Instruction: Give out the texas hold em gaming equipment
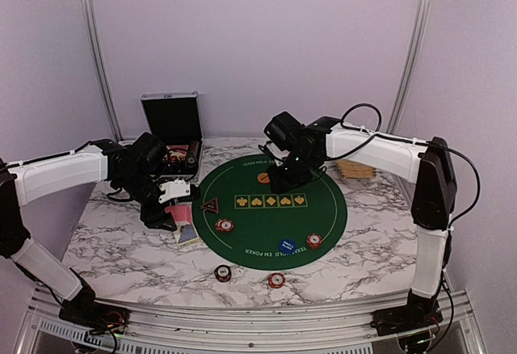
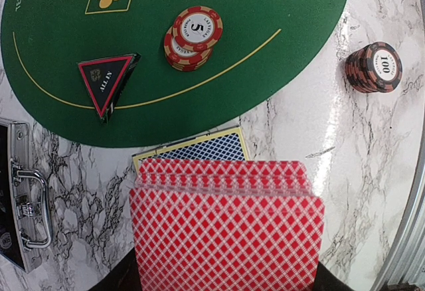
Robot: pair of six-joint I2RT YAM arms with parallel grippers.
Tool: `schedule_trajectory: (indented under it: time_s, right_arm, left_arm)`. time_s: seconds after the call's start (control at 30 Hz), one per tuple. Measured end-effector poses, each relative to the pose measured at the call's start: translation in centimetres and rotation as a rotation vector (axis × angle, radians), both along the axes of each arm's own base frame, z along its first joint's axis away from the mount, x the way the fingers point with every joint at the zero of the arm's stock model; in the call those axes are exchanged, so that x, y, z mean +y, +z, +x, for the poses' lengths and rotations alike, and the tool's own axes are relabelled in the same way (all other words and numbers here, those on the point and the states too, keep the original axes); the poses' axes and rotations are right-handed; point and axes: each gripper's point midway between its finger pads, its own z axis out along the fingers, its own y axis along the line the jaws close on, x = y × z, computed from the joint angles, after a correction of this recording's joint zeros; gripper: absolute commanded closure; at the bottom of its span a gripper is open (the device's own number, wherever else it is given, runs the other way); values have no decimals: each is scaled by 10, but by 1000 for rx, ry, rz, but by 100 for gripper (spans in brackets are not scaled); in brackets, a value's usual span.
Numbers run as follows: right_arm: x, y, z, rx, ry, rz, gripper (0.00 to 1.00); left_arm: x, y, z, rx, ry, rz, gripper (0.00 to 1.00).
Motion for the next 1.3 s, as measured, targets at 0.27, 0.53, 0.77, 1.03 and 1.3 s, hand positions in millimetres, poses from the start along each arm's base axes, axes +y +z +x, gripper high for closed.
schedule_trajectory:
  time_s: [0.27,0.53,0.77,1.03,1.3]
  right_arm:
    - [-68,-27,82,-29,-202,-52,96]
    - [-101,-70,134,-8,-286,-89,96]
    - [-99,-97,153,7,-287,-94,95]
    - [-97,-110,157,28,-285,-87,61]
    - [-97,-106,160,21,-284,-80,47]
  left_arm:
    - [-1,0,-1,4,-2,-6,100]
    - [-2,0,-1,6,-4,-9,100]
    - [-2,0,-1,7,-5,-11,100]
    - [-2,0,-2,8,-5,-10,100]
    - [-1,0,-2,12,-5,-8,100]
